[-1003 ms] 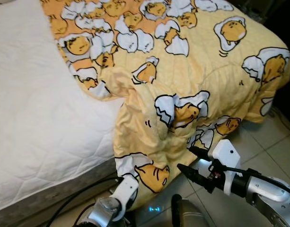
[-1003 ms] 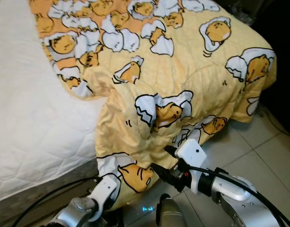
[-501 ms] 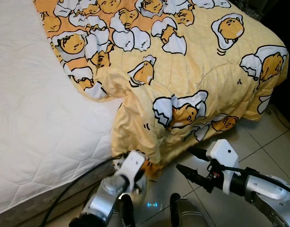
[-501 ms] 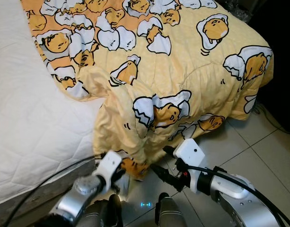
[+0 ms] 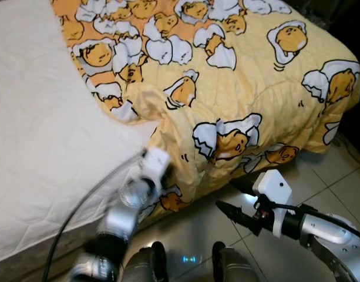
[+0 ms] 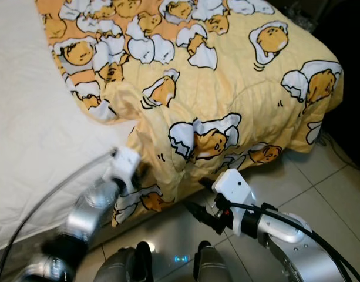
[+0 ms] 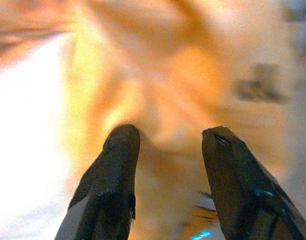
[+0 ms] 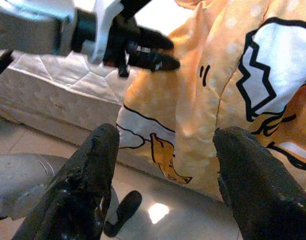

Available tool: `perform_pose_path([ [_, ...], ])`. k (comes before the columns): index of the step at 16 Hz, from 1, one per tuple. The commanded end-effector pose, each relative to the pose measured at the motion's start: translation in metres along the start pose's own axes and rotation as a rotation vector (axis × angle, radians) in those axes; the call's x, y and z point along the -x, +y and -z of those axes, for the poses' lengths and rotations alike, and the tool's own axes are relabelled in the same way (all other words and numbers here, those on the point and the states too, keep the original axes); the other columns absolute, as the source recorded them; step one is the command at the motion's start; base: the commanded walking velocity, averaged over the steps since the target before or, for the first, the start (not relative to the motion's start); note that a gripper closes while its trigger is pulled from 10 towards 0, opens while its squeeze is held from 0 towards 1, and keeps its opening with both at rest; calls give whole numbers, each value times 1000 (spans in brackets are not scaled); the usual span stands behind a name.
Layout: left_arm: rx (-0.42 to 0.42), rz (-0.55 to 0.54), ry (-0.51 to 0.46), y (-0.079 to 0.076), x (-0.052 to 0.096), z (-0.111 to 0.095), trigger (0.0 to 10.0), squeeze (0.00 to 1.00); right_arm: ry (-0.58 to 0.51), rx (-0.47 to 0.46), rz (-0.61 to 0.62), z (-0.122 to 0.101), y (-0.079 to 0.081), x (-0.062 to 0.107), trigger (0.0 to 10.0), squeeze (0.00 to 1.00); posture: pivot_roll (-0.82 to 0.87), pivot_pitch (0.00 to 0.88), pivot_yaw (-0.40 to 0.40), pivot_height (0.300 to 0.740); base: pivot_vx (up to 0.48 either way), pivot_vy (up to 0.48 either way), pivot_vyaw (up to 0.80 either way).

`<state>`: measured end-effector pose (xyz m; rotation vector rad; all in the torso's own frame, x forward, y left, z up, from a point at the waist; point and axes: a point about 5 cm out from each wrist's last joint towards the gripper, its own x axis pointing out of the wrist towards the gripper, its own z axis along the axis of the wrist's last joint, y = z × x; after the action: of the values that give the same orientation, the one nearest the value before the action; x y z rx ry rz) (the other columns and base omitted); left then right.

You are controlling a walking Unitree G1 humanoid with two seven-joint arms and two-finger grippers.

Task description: Clean up the room

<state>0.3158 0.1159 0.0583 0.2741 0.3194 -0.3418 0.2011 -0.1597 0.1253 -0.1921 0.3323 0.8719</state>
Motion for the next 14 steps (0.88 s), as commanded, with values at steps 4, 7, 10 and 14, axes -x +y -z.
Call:
perform_pose_path([
  [4,-75,-93,105,25,-9,15,10000,1000,1,10,-3,1,0,0,10000,0,-192,207,90,740,0,0,0],
  [7,-53,-142,133,38,-16,12,10000,0,-1,20,-10,-1,-1,-1,10000,0,-204,207,91,740,0,0,0],
  [10,167,-33,67,30,-23,1,10000,0,-1,23,-11,-2,-2,-1,10000,0,-208,214,93,740,0,0,0],
  [14,158,16,86,21,-25,4,2706,0,1,23,-11,-1,-2,-1,10000,0,-210,221,85,740,0,0,0],
])
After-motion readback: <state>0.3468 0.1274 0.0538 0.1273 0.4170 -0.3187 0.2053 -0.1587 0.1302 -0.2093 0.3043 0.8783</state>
